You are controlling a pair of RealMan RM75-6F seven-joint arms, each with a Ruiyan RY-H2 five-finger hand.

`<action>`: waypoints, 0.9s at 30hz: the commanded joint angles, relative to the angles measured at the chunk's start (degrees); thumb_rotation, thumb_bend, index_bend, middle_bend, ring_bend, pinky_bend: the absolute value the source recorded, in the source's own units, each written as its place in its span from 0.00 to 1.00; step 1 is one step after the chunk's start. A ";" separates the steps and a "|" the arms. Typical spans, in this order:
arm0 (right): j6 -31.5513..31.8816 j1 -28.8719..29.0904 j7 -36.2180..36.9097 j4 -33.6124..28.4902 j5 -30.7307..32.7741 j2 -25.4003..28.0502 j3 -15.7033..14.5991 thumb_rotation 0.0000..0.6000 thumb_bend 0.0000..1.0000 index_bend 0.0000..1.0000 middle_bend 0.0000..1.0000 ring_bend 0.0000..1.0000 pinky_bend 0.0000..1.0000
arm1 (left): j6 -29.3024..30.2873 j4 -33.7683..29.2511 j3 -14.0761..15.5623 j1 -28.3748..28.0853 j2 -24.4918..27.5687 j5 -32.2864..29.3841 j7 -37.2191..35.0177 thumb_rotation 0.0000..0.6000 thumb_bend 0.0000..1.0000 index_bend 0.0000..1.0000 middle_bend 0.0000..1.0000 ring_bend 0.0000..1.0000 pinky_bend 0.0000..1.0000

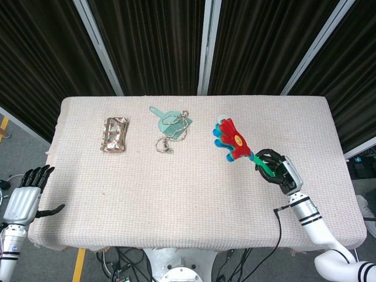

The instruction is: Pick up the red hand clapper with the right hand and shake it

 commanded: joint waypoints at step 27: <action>0.05 -1.82 12.99 -2.21 2.20 2.07 4.64 1.00 0.92 1.00 0.90 0.99 1.00 | -0.27 -0.18 0.04 -0.30 0.13 0.29 -0.03 0.86 0.13 0.04 0.02 0.00 0.06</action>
